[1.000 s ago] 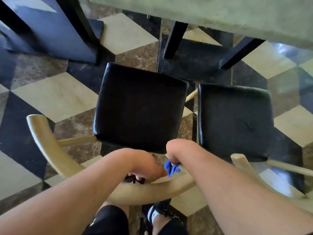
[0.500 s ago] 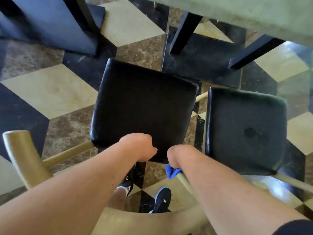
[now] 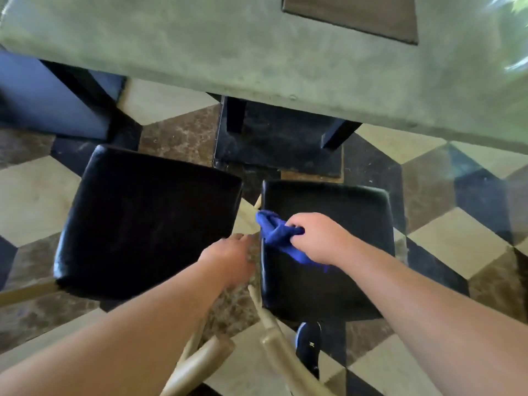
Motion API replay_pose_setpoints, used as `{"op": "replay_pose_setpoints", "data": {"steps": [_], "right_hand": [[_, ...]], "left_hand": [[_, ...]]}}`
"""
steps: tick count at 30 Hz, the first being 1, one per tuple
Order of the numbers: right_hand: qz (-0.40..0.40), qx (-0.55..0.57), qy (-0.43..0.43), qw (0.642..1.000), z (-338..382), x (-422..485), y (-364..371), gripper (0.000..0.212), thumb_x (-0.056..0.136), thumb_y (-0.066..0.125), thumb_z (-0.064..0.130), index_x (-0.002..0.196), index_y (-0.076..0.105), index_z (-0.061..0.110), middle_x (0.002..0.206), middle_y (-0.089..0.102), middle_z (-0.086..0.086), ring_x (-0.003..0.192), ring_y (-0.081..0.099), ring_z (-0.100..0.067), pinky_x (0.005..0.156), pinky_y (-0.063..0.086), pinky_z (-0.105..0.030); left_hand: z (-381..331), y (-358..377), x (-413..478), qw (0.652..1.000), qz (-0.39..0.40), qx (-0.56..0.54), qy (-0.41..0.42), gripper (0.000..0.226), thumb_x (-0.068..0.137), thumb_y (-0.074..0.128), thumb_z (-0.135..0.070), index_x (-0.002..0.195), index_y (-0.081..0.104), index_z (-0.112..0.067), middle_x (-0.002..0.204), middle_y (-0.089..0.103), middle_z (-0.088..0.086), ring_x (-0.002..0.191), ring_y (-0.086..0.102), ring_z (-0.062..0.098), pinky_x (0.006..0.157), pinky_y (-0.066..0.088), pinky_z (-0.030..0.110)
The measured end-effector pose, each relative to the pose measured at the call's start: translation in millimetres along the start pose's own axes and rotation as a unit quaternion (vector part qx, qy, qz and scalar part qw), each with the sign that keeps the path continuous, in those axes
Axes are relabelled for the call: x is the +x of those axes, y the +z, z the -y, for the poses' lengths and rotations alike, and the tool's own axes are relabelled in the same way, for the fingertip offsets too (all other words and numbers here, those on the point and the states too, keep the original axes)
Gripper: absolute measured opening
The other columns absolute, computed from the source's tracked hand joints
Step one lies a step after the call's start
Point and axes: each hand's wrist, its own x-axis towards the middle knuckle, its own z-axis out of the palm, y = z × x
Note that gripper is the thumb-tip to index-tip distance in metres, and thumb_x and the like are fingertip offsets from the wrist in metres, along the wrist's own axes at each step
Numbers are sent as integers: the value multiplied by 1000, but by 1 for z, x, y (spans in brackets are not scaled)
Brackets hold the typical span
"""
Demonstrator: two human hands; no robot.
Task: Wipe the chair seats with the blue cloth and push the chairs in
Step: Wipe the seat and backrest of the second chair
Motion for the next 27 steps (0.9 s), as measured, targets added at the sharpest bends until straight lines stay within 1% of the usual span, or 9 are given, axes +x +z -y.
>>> {"op": "replay_pose_setpoints", "data": {"steps": [2,4,7,11,15,18,21,24,27], "right_hand": [[-80,90,9,993,-45,12,-9,20,93,54,15,101,67,27,85,66,4,71,65,-22,49,51,-29],[-151,190,11,970,-83,26,-11,19,95,58,18,105,66,32,91,68,9,85,66,-18,64,49,-30],[-218,253,-26,942,-114,54,-7,22,97,59,22,115,68,31,96,67,16,88,63,-4,67,43,-21],[-261,239,-99,930,-105,110,6,28,98,56,26,122,69,34,104,70,17,89,62,0,67,42,-12],[-244,87,-185,948,-81,182,36,32,100,54,23,127,69,30,120,71,8,103,65,-14,77,56,-31],[-200,-107,-213,950,-82,215,73,37,98,54,13,132,64,23,136,63,2,124,52,-25,86,47,-37],[-219,-62,-210,951,-99,200,115,51,98,51,9,148,54,23,151,55,2,133,46,-26,107,42,-39],[-196,10,-210,958,-120,160,148,47,97,56,7,143,60,15,139,65,-5,118,56,-32,108,43,-42],[-161,0,-237,958,-141,122,167,42,91,63,8,133,65,13,116,68,-5,99,58,-28,94,50,-43]], "left_hand": [[-30,13,27,1000,-15,-5,3,76,94,57,-49,162,25,-39,168,29,-5,145,44,28,110,47,46],[-51,28,52,999,-25,-38,-23,92,91,65,-51,165,12,-41,175,11,-7,148,40,29,109,48,46],[-62,56,78,998,-11,-34,-53,114,85,77,-53,165,-3,-38,176,-8,-5,150,34,33,109,49,50],[-45,78,105,996,-15,27,-79,140,74,83,-66,161,-22,-35,169,-33,-2,160,7,35,117,40,54],[-34,83,133,995,-70,64,-29,148,70,81,-73,159,-29,-31,164,-40,-2,161,-6,28,129,13,55],[-26,96,146,995,-90,42,-27,150,69,84,-69,158,-30,-32,162,-46,-6,161,0,25,125,24,57],[-24,100,148,993,-98,48,-35,147,68,83,-70,162,-23,-31,170,-32,-4,161,2,24,126,21,58],[-27,94,148,992,-95,72,-40,136,69,80,-75,165,-3,-27,175,-6,1,160,10,25,126,18,58],[-28,95,145,991,-94,88,-44,144,68,78,-78,164,-17,-27,171,-29,0,160,9,25,127,17,58]]}}
